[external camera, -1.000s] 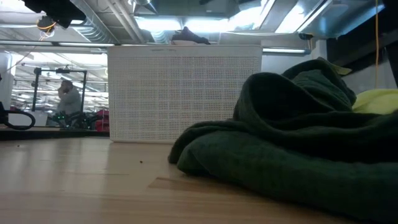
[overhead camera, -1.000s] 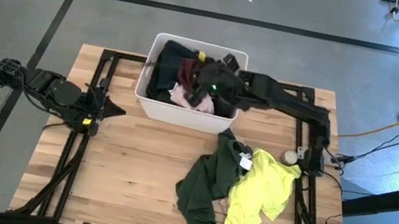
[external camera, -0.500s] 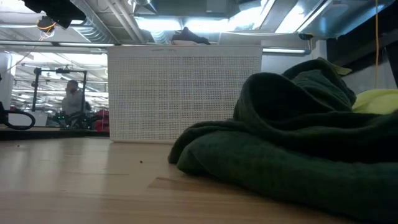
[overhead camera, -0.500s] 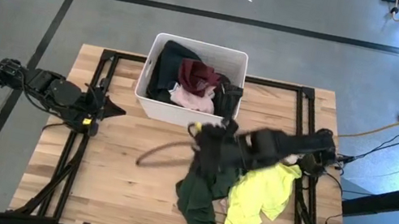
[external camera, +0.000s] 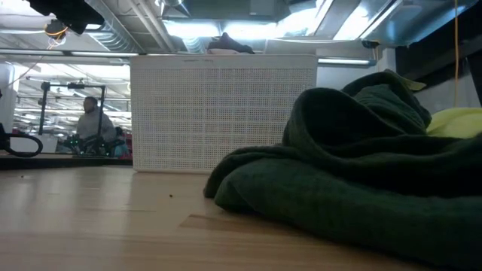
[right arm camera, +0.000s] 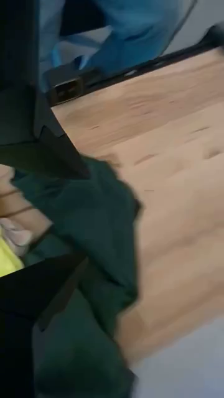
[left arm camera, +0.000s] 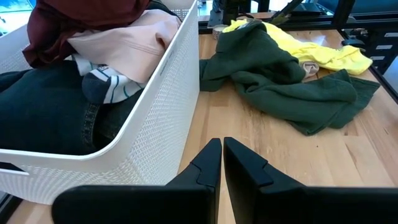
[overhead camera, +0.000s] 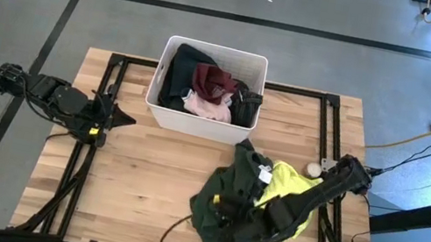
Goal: Sort clothes
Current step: Put the top white socks into the white laundry bin
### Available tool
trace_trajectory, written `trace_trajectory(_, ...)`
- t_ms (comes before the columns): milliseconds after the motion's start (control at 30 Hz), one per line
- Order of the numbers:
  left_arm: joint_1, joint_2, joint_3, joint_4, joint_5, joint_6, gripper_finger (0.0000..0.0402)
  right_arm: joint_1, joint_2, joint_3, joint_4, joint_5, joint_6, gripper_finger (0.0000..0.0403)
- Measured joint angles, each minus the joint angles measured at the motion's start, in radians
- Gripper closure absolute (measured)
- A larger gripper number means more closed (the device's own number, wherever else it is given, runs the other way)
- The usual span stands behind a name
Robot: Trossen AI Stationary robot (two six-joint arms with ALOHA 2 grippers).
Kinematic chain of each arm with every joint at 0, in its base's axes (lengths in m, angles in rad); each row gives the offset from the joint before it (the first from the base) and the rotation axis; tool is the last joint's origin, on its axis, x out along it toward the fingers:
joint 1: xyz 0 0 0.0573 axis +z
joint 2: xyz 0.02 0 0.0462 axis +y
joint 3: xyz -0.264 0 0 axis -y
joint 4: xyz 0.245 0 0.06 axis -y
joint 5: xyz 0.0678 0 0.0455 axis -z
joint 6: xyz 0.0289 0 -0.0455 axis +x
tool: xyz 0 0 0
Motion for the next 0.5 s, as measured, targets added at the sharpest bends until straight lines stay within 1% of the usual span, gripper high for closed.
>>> trace_trajectory(133,0.000,0.000,0.000,0.000,0.000,0.000,0.0389,0.025,0.000,-0.151,0.087,-0.066,0.015,0.0178)
trace_trajectory(333,0.000,0.000,0.000,0.000,0.000,0.000,0.0389,0.036,0.000,-0.370,0.216,-0.252,-0.011,0.0178)
trace_trajectory(433,0.000,0.000,0.000,-0.001,0.000,0.000,0.0389,0.035,0.001,-0.457,0.257,-0.320,-0.012,0.0178)
trace_trajectory(500,0.000,0.000,0.000,0.000,0.000,0.000,0.0389,0.034,0.001,-0.498,0.289,-0.339,-0.012,0.0178)
